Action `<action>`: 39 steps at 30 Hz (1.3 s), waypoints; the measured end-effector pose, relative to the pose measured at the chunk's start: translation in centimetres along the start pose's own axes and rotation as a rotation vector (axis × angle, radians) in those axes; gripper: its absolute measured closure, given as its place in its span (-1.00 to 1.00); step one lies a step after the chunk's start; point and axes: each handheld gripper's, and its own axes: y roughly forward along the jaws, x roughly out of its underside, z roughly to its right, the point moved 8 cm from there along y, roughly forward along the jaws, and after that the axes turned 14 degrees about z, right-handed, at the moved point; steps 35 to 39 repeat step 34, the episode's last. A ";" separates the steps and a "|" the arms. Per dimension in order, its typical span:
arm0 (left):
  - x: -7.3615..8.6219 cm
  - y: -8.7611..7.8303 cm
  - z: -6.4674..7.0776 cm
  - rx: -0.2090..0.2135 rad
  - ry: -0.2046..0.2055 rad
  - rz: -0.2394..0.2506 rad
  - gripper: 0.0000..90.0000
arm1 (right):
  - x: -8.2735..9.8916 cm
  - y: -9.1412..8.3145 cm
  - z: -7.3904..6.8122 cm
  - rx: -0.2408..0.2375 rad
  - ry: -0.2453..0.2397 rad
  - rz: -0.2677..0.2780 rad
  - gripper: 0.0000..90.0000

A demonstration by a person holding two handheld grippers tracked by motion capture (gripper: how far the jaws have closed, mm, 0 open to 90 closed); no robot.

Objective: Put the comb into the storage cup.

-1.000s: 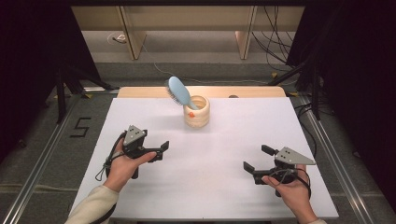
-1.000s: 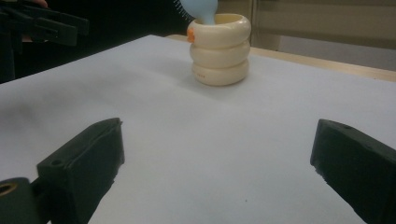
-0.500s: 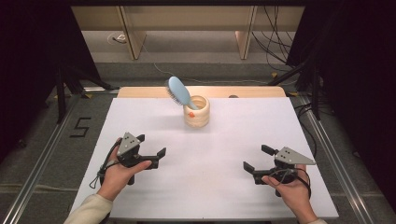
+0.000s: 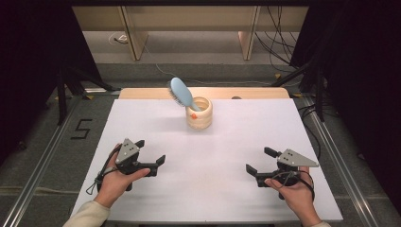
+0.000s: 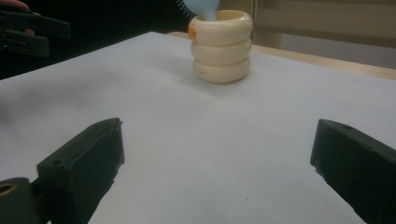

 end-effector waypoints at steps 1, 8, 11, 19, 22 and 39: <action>0.2 -0.2 -0.2 -0.004 0.001 -0.003 -0.94 | 0.1 0.0 0.0 -0.001 -0.003 -0.004 -0.92; 0.7 -0.8 -0.7 -0.014 -0.001 -0.006 -0.94 | 0.1 0.0 0.1 0.001 -0.005 -0.005 -0.92; 0.9 -1.0 -1.0 -0.020 -0.001 -0.008 -0.94 | 0.3 0.0 0.1 0.001 -0.008 -0.010 -0.92; 1.1 -1.0 -1.3 -0.030 -0.014 -0.003 -0.94 | 0.5 0.1 0.1 -0.001 -0.016 -0.021 -0.92; 1.2 -1.0 -1.3 -0.030 -0.014 -0.002 -0.95 | 0.6 0.2 0.1 0.000 -0.017 -0.022 -0.92; 1.4 -0.9 -1.3 -0.033 -0.014 -0.006 -0.95 | 0.7 0.2 0.1 0.002 -0.018 -0.027 -0.92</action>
